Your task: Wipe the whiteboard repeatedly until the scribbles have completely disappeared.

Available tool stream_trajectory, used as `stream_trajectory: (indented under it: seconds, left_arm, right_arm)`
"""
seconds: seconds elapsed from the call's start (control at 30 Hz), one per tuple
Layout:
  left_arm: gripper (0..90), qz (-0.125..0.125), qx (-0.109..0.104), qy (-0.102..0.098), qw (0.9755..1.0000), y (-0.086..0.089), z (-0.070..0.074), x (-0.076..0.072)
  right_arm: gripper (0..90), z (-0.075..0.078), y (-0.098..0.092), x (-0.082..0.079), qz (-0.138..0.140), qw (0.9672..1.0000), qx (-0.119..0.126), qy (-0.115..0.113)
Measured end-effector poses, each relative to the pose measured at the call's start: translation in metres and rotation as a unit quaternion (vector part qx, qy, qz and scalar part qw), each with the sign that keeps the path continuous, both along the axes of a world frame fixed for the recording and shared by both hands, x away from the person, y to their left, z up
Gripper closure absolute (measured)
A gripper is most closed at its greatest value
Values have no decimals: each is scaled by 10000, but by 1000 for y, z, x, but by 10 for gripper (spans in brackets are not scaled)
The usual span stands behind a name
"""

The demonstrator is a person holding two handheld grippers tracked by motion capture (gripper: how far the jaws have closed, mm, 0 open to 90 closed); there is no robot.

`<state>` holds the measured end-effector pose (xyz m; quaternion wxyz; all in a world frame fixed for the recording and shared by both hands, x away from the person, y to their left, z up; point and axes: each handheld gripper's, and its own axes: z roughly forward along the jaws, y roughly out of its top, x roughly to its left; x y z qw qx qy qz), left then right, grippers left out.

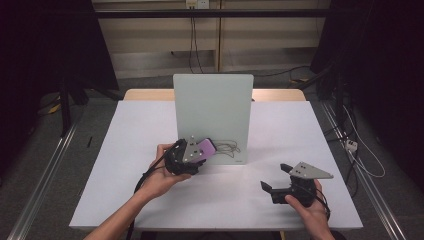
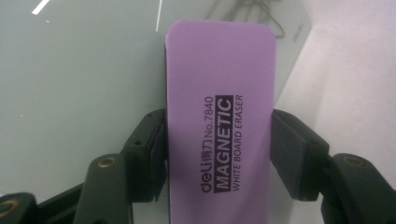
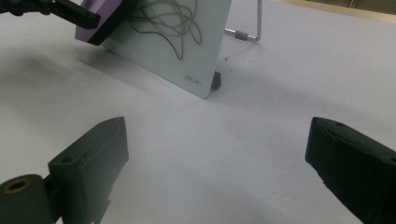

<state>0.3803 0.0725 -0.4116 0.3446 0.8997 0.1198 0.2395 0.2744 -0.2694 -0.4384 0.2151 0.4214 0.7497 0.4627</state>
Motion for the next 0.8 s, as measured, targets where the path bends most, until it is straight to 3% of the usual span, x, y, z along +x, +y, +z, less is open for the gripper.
stream_trajectory:
  seconds: [0.2,0.33,0.67,0.8]
  left_arm:
    - [407,-64,-72,112,9999,-4,-5,0]
    - [407,-77,-191,294,9994,0,-3,3]
    - [408,212,-654,152,9975,23,18,12]
    - [408,368,-716,51,9967,32,25,13]
  right_arm:
    - [57,0,0,0,3,10000,1,22]
    - [57,0,0,-1,14,10000,23,33]
    - [57,0,-1,0,10,10000,21,28]
    - [57,0,0,-1,19,10000,29,37]
